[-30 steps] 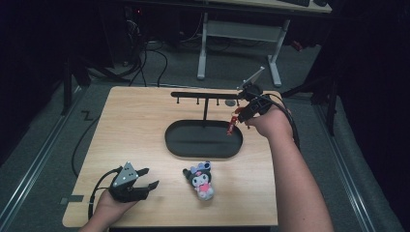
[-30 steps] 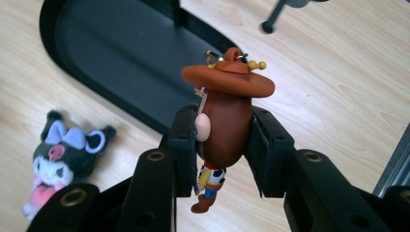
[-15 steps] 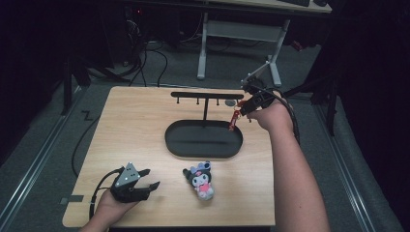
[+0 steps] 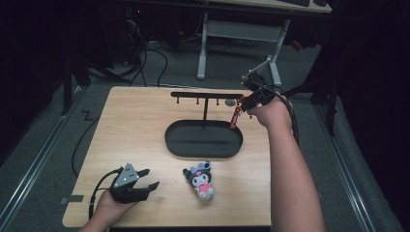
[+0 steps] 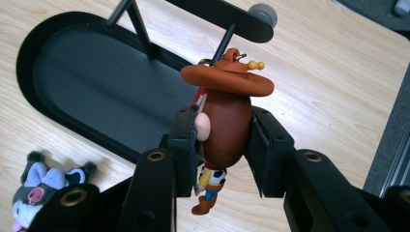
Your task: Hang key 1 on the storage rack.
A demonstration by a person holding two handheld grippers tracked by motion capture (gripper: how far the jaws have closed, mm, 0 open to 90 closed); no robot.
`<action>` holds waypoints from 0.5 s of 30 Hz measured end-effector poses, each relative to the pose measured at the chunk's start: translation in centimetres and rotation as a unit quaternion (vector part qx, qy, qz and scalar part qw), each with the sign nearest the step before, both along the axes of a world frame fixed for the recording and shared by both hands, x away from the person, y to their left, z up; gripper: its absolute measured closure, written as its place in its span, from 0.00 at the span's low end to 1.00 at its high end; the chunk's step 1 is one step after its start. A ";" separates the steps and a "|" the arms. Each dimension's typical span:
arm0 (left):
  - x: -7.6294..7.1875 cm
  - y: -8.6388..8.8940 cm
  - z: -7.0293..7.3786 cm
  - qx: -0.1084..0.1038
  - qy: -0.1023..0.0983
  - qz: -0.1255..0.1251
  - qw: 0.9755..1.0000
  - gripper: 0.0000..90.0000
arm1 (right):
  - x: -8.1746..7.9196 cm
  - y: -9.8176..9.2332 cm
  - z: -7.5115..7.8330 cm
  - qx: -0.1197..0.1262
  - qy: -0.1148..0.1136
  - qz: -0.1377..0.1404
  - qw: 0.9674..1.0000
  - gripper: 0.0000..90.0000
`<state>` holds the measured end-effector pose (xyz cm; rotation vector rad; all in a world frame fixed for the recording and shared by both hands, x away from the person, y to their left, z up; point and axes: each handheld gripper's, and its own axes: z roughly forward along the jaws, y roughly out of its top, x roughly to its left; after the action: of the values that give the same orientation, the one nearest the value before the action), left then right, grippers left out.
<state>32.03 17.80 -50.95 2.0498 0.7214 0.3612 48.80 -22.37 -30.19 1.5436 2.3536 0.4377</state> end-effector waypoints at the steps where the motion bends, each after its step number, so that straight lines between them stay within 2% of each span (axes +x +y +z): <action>1: 0.0 0.0 0.0 0.000 0.000 0.000 1.000 0.45 | 0.0 0.0 0.0 0.000 0.000 0.000 1.000 0.74; 4: 0.0 0.1 0.0 -0.001 0.005 -0.001 1.000 0.45 | 0.3 -0.5 -0.7 0.000 0.008 -0.011 1.000 0.74; 11: 0.1 0.1 0.0 -0.001 0.005 0.001 1.000 0.46 | 0.2 -1.3 -1.5 0.001 0.012 -0.021 1.000 0.74; 15: 0.0 0.1 0.0 -0.003 0.005 -0.001 1.000 0.46 | 0.0 -1.6 -2.8 0.000 0.018 -0.023 1.000 0.74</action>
<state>32.00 17.86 -50.97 2.0472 0.7259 0.3488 48.82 -23.93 -32.98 1.6152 2.3410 0.4034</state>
